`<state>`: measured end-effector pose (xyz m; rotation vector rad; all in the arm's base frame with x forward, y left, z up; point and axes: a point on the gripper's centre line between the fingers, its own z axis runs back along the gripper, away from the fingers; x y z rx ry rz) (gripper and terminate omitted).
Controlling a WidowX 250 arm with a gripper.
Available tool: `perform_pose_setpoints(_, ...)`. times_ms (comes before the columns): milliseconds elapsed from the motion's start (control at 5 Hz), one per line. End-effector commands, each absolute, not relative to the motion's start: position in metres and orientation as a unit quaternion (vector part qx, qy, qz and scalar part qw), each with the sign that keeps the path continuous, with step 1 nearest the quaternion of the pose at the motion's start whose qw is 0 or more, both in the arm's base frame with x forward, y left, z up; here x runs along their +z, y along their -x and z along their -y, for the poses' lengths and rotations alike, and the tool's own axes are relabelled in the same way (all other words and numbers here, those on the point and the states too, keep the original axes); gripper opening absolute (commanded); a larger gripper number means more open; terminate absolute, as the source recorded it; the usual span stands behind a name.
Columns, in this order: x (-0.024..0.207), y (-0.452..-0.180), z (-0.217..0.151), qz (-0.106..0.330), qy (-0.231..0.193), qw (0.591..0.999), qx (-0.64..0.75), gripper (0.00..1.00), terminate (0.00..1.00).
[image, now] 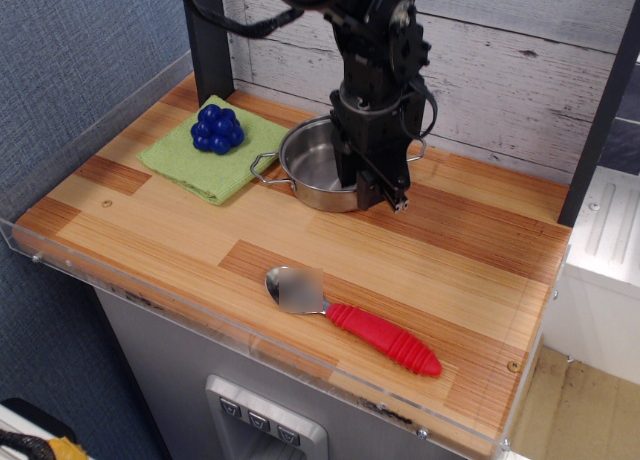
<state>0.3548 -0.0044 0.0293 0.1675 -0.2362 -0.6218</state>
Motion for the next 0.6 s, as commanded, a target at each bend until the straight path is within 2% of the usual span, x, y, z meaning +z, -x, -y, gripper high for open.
perform_pose_setpoints(0, 0.065, -0.342, 0.001, 0.148, -0.092, 0.943, -0.285, 1.0, 0.0)
perform_pose_setpoints(400, 0.081, -0.321, -0.009, 0.132, -0.078, 0.96, -0.233, 1.0, 0.0)
